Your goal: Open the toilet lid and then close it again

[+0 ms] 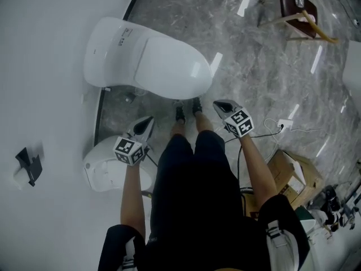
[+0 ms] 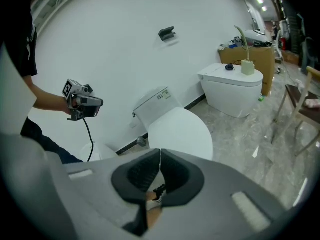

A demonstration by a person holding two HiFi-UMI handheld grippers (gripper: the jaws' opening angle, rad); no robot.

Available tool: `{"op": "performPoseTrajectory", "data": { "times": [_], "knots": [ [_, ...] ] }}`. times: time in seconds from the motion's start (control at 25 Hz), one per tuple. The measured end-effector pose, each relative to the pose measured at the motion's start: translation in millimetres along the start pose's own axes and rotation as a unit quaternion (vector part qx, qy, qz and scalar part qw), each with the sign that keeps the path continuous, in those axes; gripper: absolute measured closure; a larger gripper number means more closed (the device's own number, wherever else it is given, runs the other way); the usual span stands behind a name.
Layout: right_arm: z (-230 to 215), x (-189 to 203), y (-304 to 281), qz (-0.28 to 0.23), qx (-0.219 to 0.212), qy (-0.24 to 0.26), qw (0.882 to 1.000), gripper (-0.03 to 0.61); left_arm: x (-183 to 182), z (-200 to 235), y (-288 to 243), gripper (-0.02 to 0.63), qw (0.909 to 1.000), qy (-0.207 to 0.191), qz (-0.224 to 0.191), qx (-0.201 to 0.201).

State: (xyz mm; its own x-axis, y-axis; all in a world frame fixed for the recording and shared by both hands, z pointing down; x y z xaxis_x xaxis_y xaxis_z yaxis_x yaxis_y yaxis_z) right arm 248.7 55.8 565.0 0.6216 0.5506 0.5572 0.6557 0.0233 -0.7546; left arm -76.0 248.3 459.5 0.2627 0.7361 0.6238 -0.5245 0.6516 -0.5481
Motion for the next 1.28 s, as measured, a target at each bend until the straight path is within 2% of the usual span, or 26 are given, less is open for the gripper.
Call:
{"op": "performPoseTrajectory", "data": {
  "times": [0.16, 0.52, 0.88, 1.12, 1.28],
  "knots": [
    [-12, 8, -24, 0.013, 0.021, -0.010, 1.000, 0.574, 4, 21, -16, 0.603, 0.9999, 0.004, 0.002, 0.014],
    [-28, 36, -72, 0.021, 0.060, -0.067, 0.996, 0.574, 11, 71, -57, 0.603, 0.9980, -0.013, 0.033, 0.051],
    [-52, 75, -119, 0.039, 0.069, -0.108, 0.991, 0.574, 26, 109, -85, 0.603, 0.9972, -0.006, 0.049, 0.057],
    [-65, 97, -155, 0.078, 0.067, -0.078, 0.992, 0.574, 38, 121, -103, 0.603, 0.9962, -0.004, 0.058, 0.065],
    [-74, 106, -170, 0.076, 0.088, -0.086, 0.989, 0.565, 46, 128, -115, 0.603, 0.9960, -0.001, 0.058, 0.068]
  ]
}}
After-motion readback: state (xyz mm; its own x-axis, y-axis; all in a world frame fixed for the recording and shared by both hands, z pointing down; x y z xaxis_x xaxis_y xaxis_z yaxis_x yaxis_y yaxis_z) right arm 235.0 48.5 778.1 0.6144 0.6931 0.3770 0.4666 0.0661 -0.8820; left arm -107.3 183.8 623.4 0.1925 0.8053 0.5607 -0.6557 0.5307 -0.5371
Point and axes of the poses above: the fingertips, and each gripper's own axes: y backward along the fingers, z to its left, x out of its underside, the point moved 10 cm from there along y, backward along the fingers, and after that the axes turned 10 degrees about x, right-handed, at the moved point
